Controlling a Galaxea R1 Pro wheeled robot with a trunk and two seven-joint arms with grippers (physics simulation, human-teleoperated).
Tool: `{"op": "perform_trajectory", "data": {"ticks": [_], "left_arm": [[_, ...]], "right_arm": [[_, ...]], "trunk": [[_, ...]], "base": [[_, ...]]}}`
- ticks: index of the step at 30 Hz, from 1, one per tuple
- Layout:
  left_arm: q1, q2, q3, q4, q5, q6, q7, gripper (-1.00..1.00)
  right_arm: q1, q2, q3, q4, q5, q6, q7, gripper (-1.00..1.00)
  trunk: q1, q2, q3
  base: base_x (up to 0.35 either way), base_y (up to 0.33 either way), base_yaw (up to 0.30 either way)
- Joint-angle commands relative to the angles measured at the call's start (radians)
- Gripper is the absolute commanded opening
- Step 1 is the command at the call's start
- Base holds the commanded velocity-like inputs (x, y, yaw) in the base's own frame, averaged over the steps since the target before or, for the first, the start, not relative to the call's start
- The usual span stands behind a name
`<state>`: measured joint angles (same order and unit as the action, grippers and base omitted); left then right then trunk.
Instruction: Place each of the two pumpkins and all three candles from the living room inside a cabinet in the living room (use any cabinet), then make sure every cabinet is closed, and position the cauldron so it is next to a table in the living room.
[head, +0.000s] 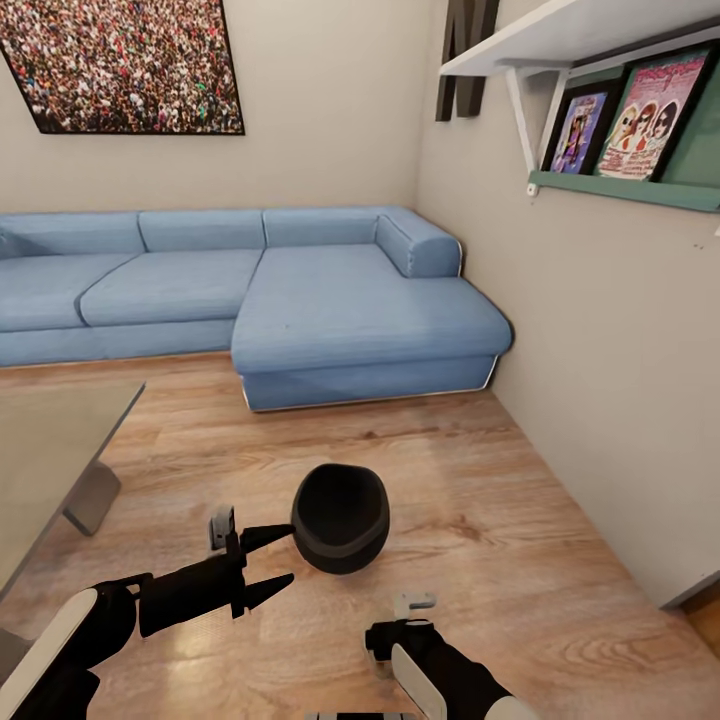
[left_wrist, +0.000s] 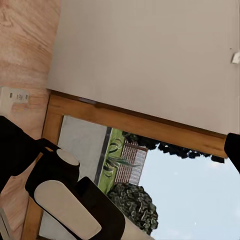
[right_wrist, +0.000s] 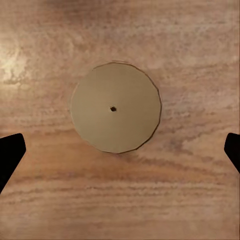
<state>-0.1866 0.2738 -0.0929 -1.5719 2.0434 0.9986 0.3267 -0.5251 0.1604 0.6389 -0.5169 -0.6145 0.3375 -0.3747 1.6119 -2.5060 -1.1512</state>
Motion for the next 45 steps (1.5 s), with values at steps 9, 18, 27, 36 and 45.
{"op": "perform_trajectory", "data": {"ticks": [9,18,27,36,45], "left_arm": [[-0.001,-0.001,-0.002,0.000,0.011,0.000,0.009,1.00],[-0.001,-0.001,-0.002,0.000,0.011,0.000,0.009,1.00],[-0.001,-0.001,-0.002,0.000,0.011,0.000,0.009,1.00],[-0.001,-0.001,-0.001,0.000,0.011,0.000,0.009,1.00],[-0.001,-0.001,-0.002,0.000,0.011,0.000,0.009,1.00]], "right_arm": [[-0.001,-0.001,0.007,-0.002,-0.008,0.003,-0.009,1.00],[-0.001,-0.001,0.007,-0.002,-0.008,0.003,-0.009,1.00],[-0.001,-0.001,0.007,-0.002,-0.008,0.003,-0.009,1.00],[-0.001,-0.001,0.007,0.002,-0.009,0.003,-0.009,1.00],[-0.001,-0.002,0.007,-0.001,-0.008,-0.001,-0.010,1.00]], "trunk": [[0.000,0.000,-0.001],[0.000,0.000,-0.001],[0.000,0.000,-0.001],[0.000,0.000,-0.001],[0.002,-0.002,-0.020]], "base": [[0.109,0.060,0.000],[0.091,0.069,0.000],[0.109,0.001,0.000],[0.100,0.000,0.000],[0.002,0.000,0.000]]}}
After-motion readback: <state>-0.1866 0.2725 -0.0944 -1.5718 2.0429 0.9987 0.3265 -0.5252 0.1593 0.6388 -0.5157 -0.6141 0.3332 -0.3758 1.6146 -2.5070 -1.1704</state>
